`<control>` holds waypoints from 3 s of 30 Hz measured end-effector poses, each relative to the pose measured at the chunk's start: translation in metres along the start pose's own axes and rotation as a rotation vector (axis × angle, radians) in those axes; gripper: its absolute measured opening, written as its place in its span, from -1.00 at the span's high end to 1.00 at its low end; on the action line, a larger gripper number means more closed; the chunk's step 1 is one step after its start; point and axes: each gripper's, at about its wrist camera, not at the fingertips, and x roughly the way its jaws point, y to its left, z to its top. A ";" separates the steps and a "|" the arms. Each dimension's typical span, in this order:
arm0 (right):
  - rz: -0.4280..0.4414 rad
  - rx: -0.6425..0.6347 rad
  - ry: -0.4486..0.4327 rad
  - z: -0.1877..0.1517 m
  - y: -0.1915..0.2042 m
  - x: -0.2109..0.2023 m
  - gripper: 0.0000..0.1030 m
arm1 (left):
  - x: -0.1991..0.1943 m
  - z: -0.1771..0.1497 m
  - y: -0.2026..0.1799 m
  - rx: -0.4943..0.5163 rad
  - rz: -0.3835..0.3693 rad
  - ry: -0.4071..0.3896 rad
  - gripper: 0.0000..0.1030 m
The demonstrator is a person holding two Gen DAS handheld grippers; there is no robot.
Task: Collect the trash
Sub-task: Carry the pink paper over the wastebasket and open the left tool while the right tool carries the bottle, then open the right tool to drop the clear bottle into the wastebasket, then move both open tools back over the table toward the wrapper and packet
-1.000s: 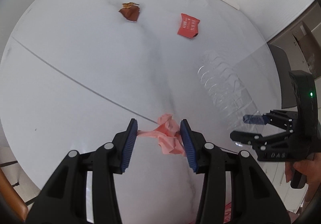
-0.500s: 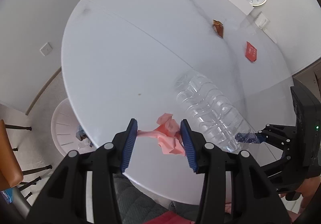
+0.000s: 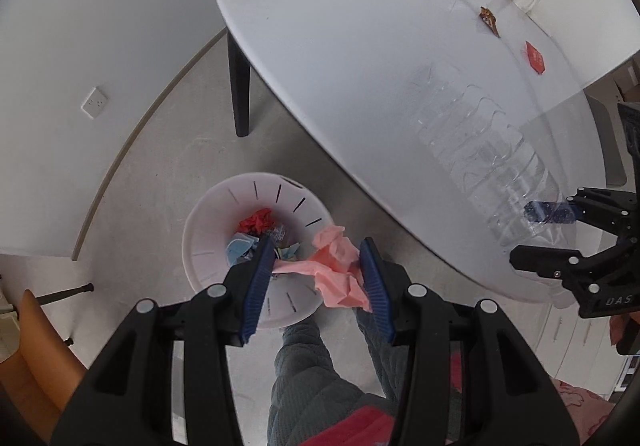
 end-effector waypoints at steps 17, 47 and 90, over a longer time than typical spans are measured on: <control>0.014 -0.037 0.007 0.019 0.041 -0.001 -0.25 | 0.053 -0.001 0.056 -0.061 -0.046 0.097 -0.27; -0.007 -0.274 0.222 0.033 0.121 0.101 -0.55 | -0.036 -0.044 0.122 -0.229 -0.008 -0.029 -0.54; -0.239 0.304 -0.314 -0.023 -0.159 -0.161 -0.95 | -0.070 0.115 -0.214 0.324 -0.010 -0.165 -0.85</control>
